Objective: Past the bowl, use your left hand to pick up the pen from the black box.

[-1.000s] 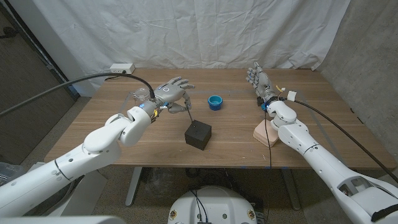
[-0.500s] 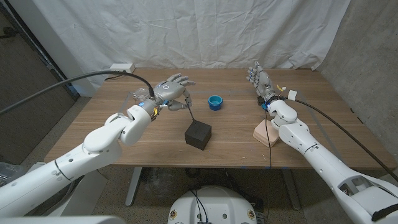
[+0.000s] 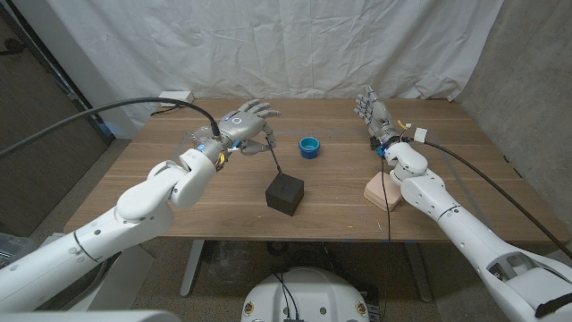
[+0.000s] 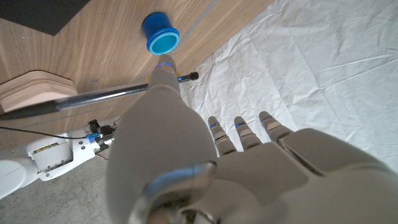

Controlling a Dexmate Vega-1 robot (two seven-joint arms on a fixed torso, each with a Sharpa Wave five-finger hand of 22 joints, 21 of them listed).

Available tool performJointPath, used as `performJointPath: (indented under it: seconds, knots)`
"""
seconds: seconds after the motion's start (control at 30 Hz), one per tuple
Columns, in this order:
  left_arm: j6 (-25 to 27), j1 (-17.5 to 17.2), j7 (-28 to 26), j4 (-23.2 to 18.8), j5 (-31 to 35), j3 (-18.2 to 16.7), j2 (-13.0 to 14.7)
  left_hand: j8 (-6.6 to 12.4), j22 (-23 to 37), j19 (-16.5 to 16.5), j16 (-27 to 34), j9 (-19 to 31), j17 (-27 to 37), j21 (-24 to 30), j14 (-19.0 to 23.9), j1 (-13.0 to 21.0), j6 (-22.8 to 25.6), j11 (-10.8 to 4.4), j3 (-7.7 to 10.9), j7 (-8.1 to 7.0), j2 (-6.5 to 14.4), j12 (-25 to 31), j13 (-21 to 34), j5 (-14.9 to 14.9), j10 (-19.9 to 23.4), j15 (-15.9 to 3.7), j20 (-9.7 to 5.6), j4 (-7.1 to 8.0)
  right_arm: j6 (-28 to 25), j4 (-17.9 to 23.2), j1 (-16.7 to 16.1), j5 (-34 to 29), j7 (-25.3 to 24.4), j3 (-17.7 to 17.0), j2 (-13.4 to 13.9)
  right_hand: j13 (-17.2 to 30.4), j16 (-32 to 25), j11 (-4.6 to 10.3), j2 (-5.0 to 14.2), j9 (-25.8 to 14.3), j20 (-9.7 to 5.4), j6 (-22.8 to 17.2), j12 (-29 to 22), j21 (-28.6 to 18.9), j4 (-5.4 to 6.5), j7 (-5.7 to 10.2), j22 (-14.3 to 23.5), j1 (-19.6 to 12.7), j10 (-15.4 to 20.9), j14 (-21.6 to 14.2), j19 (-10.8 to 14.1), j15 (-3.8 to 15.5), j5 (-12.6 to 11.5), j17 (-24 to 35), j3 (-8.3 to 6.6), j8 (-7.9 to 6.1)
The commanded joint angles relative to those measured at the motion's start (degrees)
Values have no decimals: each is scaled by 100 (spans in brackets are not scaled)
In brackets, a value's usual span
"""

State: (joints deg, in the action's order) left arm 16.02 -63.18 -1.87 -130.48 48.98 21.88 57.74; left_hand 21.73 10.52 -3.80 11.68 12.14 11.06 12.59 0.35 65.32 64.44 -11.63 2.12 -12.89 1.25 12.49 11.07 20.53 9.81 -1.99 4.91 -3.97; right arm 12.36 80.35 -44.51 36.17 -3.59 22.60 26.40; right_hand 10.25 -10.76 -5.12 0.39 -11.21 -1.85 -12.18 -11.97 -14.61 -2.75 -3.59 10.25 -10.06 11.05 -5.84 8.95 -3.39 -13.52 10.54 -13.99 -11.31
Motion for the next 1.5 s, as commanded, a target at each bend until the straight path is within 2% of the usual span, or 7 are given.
performJointPath:
  seconds: [0.03, 0.87, 0.9, 1.0, 1.5]
  knots:
    - [67, -41, 88, -223, 18, -201, 15, 30, 29, 40, 6, 31, 16, -10, 34, 40, -29, -35, -34, 15, 50, -16, 8, -31, 36, -519, 19, -19, -9, 94, -53, -11, -47, -12, 19, 34, -4, -16, 59, 3, 10, -44, -11, 4, -13, -3, 30, -20, 12, -12, 71, 2, 21, 6, -7, -18]
    - [114, -82, 116, -461, -114, -517, -66, 30, 30, 78, 7, 32, 15, -7, 81, 64, -12, -41, -92, 16, 70, -16, 9, -48, 66, -568, -16, -12, -40, 282, -137, 14, -103, -60, 81, 34, -6, -14, 64, 4, 5, -43, -9, 30, -21, -9, 32, -16, 11, -22, 90, 1, 21, 6, 4, -16]
    - [186, -31, 296, -508, -102, -497, -58, 29, 30, 78, 8, 32, 15, -8, 87, 64, -13, -41, -94, 16, 70, -17, 9, -48, 66, -568, -16, -12, -45, 283, -135, 18, -104, -62, 81, 34, -6, -6, 65, 4, 7, -42, -9, 32, -21, -7, 32, -16, 10, -23, 93, 6, 21, 6, 4, -16]
    - [201, -21, 330, -540, -20, -494, -38, 29, 30, 84, 9, 32, 15, -7, 99, 68, -11, -32, -105, 16, 72, -14, 9, -50, 77, -570, -22, -11, -56, 269, -116, 25, -86, -56, 77, 33, -7, 0, 66, 4, 4, -45, -11, 34, -22, -8, 32, -16, 15, -26, 94, 13, 21, 6, 5, -17]
    - [179, -101, 263, -586, 24, -550, -98, 25, 30, 94, 2, 32, 14, -11, 110, 78, -8, -35, -137, 15, 84, -17, 10, -56, 88, -575, -22, -5, -62, 220, -91, 45, -40, -44, 67, 33, -7, -8, 71, 4, 6, -53, -17, 50, -27, -16, 33, -17, 34, -31, 102, 17, 20, 6, 10, -19]
